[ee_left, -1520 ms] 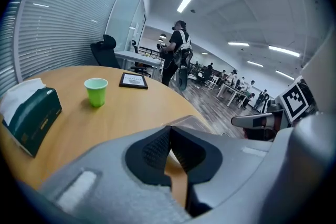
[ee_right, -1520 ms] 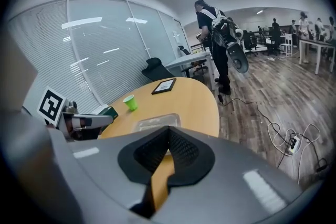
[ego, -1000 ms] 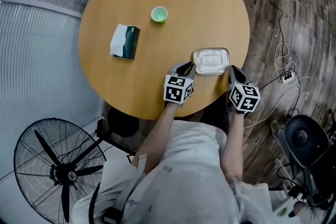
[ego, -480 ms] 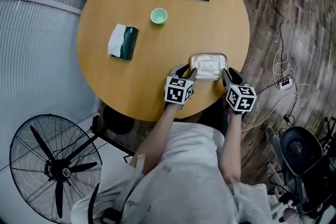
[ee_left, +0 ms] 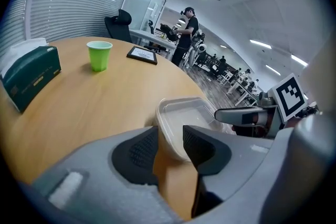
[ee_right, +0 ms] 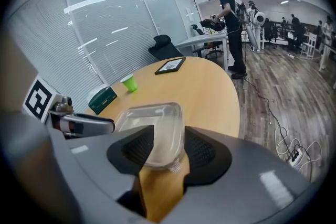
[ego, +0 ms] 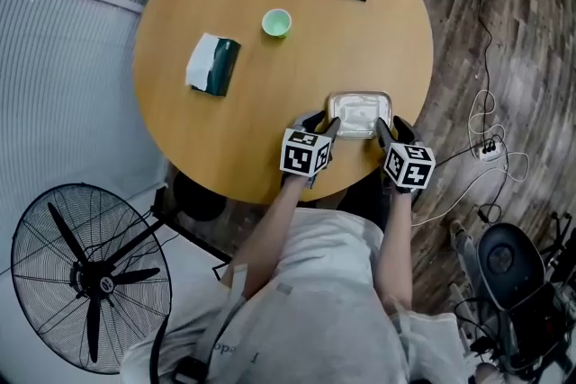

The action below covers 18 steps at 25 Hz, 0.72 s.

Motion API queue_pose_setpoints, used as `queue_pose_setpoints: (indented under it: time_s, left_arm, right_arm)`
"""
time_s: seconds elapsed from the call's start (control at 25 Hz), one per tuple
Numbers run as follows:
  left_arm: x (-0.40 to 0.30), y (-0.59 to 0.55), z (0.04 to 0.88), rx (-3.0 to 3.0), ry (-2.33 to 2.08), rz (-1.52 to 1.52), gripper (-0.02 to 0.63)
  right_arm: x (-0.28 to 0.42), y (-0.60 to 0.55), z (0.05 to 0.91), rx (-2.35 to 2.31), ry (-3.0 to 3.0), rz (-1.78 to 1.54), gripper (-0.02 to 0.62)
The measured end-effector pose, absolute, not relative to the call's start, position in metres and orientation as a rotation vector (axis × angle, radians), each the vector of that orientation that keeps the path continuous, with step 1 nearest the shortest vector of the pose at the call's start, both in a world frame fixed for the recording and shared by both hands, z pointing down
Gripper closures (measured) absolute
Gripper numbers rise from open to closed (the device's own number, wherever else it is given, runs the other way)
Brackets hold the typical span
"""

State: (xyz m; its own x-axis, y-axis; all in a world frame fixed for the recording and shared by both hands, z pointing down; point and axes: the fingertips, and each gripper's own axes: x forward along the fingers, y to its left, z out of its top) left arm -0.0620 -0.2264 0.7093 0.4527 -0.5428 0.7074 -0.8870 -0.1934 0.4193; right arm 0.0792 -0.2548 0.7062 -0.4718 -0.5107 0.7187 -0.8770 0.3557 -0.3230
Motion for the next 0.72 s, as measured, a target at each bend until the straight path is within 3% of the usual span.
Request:
queue_pose_setpoints:
  time_s: [0.72]
  left_arm:
    - [-0.065,-0.241,0.703,1.904,-1.208,0.534,0.465]
  right_arm:
    - [0.073,-0.244,0.699,1.222,-2.019,0.844,0.463]
